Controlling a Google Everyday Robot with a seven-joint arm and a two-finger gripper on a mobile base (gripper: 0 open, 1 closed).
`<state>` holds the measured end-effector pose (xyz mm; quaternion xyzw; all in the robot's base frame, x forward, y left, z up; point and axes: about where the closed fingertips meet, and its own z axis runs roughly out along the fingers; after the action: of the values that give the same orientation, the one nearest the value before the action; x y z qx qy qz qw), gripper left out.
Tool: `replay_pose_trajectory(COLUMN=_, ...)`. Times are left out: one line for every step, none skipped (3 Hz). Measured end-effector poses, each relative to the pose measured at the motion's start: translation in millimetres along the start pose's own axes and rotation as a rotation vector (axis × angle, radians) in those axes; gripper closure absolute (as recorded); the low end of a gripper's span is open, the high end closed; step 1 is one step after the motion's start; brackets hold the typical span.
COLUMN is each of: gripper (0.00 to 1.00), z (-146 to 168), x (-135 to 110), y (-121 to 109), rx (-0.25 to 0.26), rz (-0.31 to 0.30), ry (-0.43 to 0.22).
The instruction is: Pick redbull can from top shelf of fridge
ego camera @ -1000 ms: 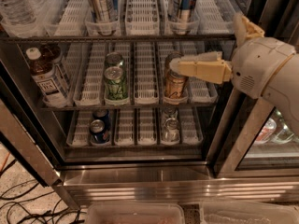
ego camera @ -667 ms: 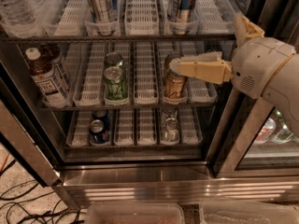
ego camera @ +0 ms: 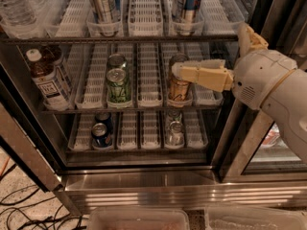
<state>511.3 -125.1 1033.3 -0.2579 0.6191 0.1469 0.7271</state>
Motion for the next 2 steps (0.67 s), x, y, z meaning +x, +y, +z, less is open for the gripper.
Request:
replay_pose_trajectory(gripper=0.00, z=0.0, x=0.0, y=0.0, rx=0.000, rz=0.000, ry=0.000)
replay_pose_trajectory(gripper=0.19, z=0.0, x=0.0, y=0.1, rx=0.000, rz=0.000, ry=0.000)
